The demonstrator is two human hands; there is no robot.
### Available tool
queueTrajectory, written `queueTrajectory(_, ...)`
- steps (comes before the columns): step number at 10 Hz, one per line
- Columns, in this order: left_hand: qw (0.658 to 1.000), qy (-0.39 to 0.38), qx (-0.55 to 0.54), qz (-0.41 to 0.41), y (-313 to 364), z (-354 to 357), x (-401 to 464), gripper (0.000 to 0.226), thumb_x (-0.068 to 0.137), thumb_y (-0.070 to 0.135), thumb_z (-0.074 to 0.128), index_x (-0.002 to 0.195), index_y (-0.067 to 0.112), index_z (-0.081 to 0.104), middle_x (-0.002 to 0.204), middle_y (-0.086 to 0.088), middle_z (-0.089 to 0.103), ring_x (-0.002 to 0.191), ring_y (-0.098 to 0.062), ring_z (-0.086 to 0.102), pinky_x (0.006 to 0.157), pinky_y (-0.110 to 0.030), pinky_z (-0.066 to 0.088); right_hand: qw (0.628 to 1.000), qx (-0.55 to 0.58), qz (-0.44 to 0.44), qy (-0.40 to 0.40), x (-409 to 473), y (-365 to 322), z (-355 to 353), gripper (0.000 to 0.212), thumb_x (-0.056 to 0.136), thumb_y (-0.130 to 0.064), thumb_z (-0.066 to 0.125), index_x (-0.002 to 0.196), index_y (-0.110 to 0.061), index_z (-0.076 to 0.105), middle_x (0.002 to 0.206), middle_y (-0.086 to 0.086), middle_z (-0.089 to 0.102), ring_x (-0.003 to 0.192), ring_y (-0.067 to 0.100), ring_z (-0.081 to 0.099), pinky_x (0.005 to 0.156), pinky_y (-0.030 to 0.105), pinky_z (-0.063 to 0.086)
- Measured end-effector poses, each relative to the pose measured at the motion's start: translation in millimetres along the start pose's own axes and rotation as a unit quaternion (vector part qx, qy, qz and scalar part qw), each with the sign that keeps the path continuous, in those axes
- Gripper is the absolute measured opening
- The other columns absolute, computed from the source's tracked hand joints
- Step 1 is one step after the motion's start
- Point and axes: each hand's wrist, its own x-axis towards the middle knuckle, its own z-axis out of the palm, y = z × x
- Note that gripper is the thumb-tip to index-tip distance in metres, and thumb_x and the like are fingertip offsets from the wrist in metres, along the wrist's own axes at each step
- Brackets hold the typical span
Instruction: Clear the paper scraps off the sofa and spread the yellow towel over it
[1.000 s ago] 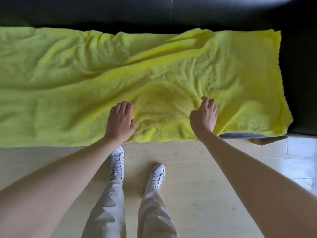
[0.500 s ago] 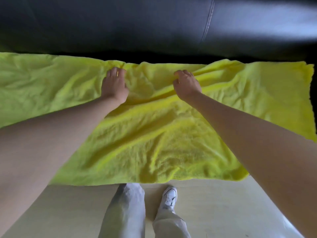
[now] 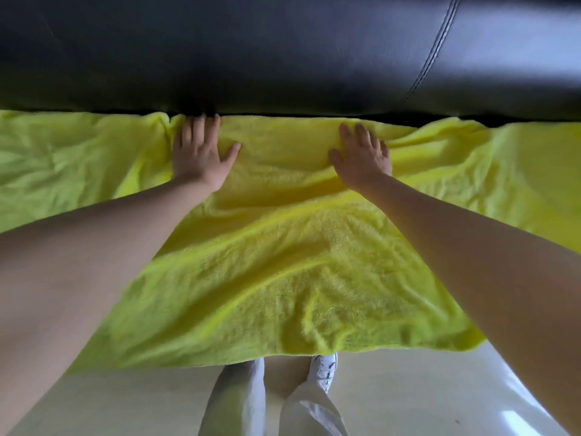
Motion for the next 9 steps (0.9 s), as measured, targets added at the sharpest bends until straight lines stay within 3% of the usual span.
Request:
queueTrajectory(1,0.994,0.074,-0.029,0.069,16,-3,-14,0.054,0.098,0.037,0.037,0.144,0.010,0.032,0.147,-0.014,0.033,0.135,-0.032,0.031,0.110,-0.044,0.030,0.994,0.025,-0.016,0.104,-10,-4,-2,0.049,0.098,-0.039,0.035,0.141,-0.016,0.039,0.144,0.009,0.040,0.131,0.029,0.038,0.109,0.042,0.028)
queueTrajectory(2,0.951,0.030,-0.036,0.306,39,1,-22,0.052,0.101,0.032,0.032,0.150,0.021,0.022,0.158,-0.005,0.018,0.146,-0.022,0.015,0.118,-0.039,0.021,0.979,0.028,0.003,0.204,-25,-1,3,0.042,0.095,-0.030,0.038,0.132,-0.012,0.048,0.131,0.012,0.048,0.119,0.032,0.045,0.097,0.042,0.035)
queueTrajectory(3,0.953,-0.057,-0.044,0.294,56,3,-16,0.059,0.101,0.043,0.027,0.153,0.023,0.009,0.161,0.001,0.005,0.148,-0.017,0.005,0.119,-0.034,0.011,0.961,0.110,0.133,0.216,-37,11,13,0.054,0.098,-0.039,0.033,0.148,-0.019,0.028,0.149,0.013,0.033,0.136,0.031,0.031,0.109,0.046,0.025)
queueTrajectory(4,0.973,-0.070,-0.038,0.216,62,6,-9,0.064,0.100,0.052,0.022,0.154,0.022,0.003,0.161,0.006,-0.003,0.148,-0.015,0.002,0.119,-0.034,0.012,0.949,0.193,0.221,0.112,-49,37,34,0.070,0.097,-0.058,0.022,0.152,-0.027,-0.008,0.161,0.005,-0.004,0.148,0.021,-0.004,0.119,0.047,0.000)
queueTrajectory(5,0.980,-0.074,-0.033,0.184,64,1,-5,0.065,0.099,0.054,0.019,0.154,0.024,0.000,0.161,0.006,-0.004,0.148,-0.014,0.000,0.118,-0.032,0.012,0.962,0.182,0.192,0.072,-59,62,46,0.072,0.095,-0.063,0.017,0.150,-0.031,-0.016,0.159,0.001,-0.018,0.146,0.016,-0.017,0.117,0.044,-0.011)
queueTrajectory(6,0.983,-0.084,-0.009,0.162,64,0,-1,0.066,0.098,0.056,0.015,0.153,0.024,-0.003,0.161,0.004,-0.005,0.148,-0.015,-0.002,0.120,-0.033,0.008,0.957,0.185,0.215,0.062,-60,82,43,0.071,0.095,-0.063,0.015,0.150,-0.031,-0.015,0.159,0.000,-0.018,0.146,0.016,-0.017,0.119,0.042,-0.008)
queueTrajectory(7,0.986,-0.085,0.017,0.143,77,-2,-3,0.065,0.100,0.049,0.019,0.153,0.018,-0.001,0.161,-0.001,-0.003,0.148,-0.018,-0.001,0.121,-0.037,0.006,0.971,0.111,0.207,0.036,-64,94,31,0.068,0.096,-0.061,0.016,0.152,-0.029,-0.007,0.161,0.004,-0.006,0.148,0.019,-0.007,0.118,0.040,0.001)
queueTrajectory(8,0.992,-0.040,-0.008,0.121,104,-8,-14,0.060,0.101,0.039,0.024,0.153,0.013,0.010,0.160,-0.006,0.010,0.148,-0.022,0.007,0.121,-0.038,0.008,0.980,0.056,0.177,0.078,-58,103,16,0.060,0.099,-0.051,0.024,0.150,-0.019,0.021,0.152,0.014,0.023,0.139,0.031,0.021,0.110,0.043,0.017)
queueTrajectory(9,0.987,0.005,-0.018,0.159,135,-15,-28,0.058,0.102,0.037,0.024,0.153,0.014,0.012,0.160,-0.006,0.010,0.148,-0.022,0.006,0.121,-0.037,0.007,0.983,0.029,0.126,0.128,-49,95,3,0.051,0.100,-0.044,0.028,0.137,-0.011,0.039,0.141,0.015,0.035,0.129,0.032,0.032,0.105,0.045,0.023)
